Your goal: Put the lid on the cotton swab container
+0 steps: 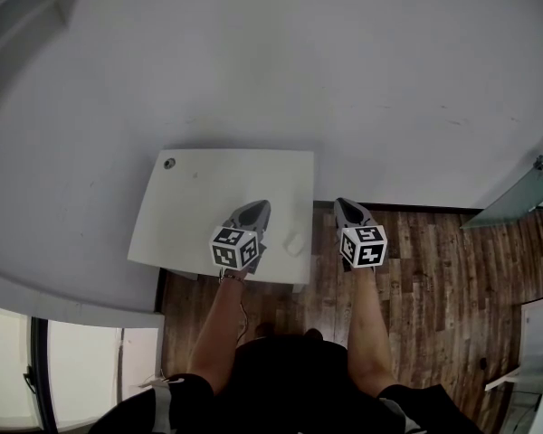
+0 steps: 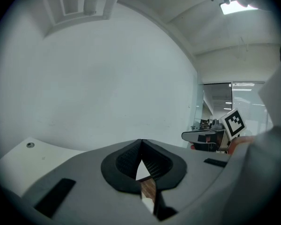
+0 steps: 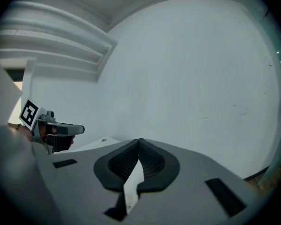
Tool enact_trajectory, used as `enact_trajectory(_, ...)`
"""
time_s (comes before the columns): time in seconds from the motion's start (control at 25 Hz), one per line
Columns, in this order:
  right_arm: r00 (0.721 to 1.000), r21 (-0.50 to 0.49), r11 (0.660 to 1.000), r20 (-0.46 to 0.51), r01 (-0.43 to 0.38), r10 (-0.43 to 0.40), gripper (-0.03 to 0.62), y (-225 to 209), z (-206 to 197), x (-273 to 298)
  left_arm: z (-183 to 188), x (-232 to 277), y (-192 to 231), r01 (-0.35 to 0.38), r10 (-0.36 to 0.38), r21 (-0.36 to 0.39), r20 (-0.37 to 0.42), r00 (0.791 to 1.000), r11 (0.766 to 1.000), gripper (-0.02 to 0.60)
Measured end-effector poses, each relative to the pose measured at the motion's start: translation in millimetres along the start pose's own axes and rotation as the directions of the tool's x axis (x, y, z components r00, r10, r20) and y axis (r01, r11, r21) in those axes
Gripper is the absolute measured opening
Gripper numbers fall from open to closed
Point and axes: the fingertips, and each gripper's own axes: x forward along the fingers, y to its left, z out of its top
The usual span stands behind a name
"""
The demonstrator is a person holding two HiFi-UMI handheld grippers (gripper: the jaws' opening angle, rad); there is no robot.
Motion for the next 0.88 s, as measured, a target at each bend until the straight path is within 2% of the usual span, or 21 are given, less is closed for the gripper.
enact_trajectory(0.88, 0.999, 0.013, 1.0, -0.034, 0.001, -0.001, 0.012, 19, -13, -19, 1, -12, -13, 0.001, -0.001, -0.006, -0.017, 1.0, 1.0, 0.025)
